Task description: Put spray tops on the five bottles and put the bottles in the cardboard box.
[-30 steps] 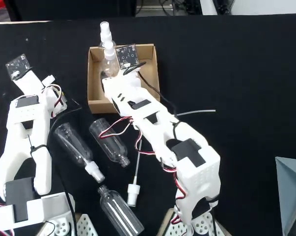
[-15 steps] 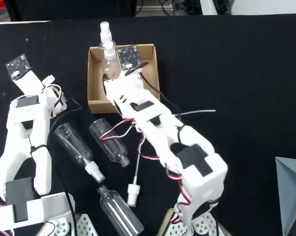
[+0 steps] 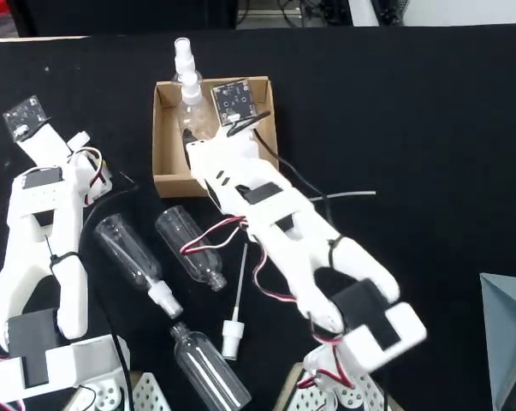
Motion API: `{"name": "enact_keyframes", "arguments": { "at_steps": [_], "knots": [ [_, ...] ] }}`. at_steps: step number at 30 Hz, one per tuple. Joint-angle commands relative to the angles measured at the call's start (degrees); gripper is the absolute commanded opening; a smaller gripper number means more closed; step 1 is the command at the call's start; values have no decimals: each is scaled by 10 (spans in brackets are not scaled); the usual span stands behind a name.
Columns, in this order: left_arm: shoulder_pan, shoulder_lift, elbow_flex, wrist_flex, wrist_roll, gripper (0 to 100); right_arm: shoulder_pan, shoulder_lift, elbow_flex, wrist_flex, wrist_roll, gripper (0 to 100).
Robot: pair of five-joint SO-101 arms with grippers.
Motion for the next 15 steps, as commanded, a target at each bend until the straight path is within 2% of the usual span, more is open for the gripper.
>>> {"name": "enact_keyframes", "arguments": {
  "at_steps": [1,15],
  "knots": [
    [-7,-3,-8,-10,1,155,19,-80,-7,69,0,251],
    [-8,-3,-7,-10,2,155,17,-240,-7,283,1,251]
  ]
}}
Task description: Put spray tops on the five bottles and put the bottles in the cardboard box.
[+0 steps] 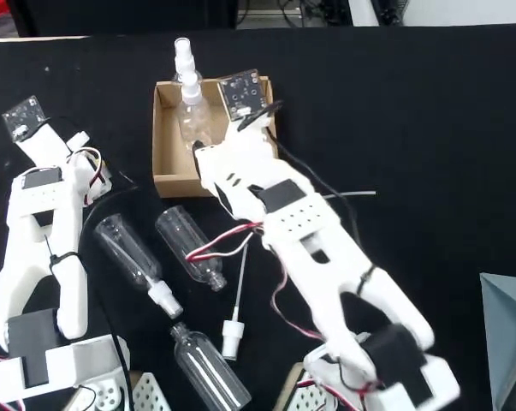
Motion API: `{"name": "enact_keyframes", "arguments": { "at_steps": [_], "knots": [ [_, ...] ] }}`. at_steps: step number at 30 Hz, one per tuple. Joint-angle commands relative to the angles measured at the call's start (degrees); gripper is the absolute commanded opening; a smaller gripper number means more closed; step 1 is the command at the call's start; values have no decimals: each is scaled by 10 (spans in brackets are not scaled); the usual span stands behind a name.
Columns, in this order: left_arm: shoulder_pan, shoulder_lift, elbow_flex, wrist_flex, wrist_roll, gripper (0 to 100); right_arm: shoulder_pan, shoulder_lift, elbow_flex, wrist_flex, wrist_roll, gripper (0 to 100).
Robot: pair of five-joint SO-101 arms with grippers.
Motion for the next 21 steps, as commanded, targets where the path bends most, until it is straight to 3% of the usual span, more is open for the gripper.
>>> {"name": "enact_keyframes", "arguments": {
  "at_steps": [1,10,21],
  "knots": [
    [-7,-3,-7,-10,3,155,17,-76,-7,44,2,251],
    [-22,-3,-10,-10,5,155,12,-158,-7,124,33,251],
    [-50,-5,-11,-10,30,158,-70,-174,-45,244,33,251]
  ]
}}
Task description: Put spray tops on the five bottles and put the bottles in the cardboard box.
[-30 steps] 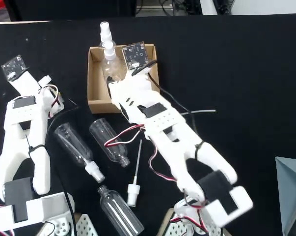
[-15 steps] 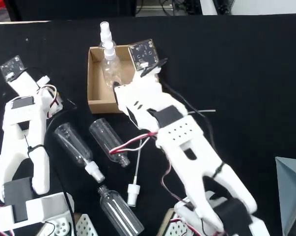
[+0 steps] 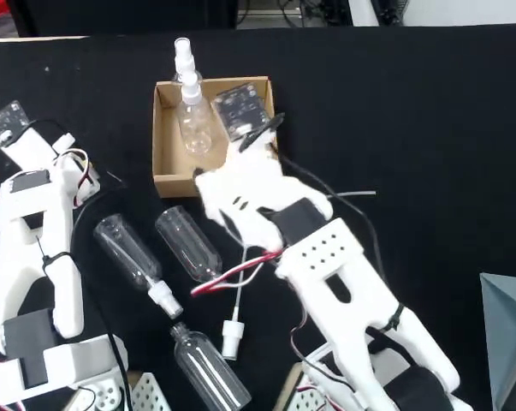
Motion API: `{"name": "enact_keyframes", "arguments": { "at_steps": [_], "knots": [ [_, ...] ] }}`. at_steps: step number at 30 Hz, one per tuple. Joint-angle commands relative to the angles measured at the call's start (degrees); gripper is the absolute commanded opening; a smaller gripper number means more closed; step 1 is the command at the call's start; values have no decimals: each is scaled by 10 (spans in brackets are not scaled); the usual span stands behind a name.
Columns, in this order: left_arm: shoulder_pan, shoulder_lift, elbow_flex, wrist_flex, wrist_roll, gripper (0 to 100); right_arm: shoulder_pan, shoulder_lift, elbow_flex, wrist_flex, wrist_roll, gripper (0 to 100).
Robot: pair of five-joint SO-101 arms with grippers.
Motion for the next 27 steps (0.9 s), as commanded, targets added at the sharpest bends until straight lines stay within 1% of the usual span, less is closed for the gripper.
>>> {"name": "enact_keyframes", "arguments": {
  "at_steps": [1,4,8,15,18,23,27],
  "knots": [
    [-19,-5,-11,-11,20,159,-31,-32,-49,44,10,251],
    [-25,-5,-6,-26,21,157,-52,-32,-58,73,10,251],
    [-25,-5,-6,-29,21,157,-76,-31,-58,84,10,251],
    [-25,-4,-6,-29,21,158,-83,-30,-47,122,11,251],
    [-25,-4,-6,-29,21,158,-84,-30,-33,121,11,251],
    [-25,-4,-6,-29,21,158,-119,-29,-15,120,11,251],
    [-25,-4,-6,-29,21,159,-127,-3,-18,120,11,251]
  ]
}}
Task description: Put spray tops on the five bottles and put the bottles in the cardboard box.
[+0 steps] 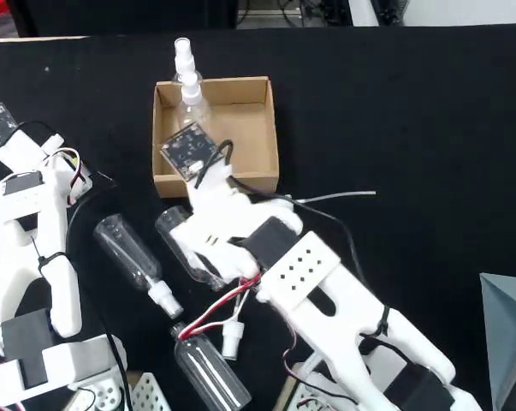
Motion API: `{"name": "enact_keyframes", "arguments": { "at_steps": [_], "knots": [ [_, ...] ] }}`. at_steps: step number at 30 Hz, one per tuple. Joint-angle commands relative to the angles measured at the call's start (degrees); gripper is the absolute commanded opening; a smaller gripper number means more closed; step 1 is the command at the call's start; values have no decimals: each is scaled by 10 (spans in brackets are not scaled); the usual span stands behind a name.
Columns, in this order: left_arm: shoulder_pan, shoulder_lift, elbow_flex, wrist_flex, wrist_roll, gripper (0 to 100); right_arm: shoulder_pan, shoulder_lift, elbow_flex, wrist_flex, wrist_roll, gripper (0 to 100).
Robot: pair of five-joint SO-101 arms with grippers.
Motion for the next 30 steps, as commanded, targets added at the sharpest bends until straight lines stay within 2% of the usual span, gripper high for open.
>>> {"name": "enact_keyframes", "arguments": {
  "at_steps": [1,14,30],
  "knots": [
    [-4,-4,-6,-11,4,159,-14,9,-13,1,7,253],
    [-4,-4,-6,-11,4,158,-13,147,-80,0,6,255],
    [-4,-4,-7,-12,4,158,-15,281,-86,-88,7,255]
  ]
}}
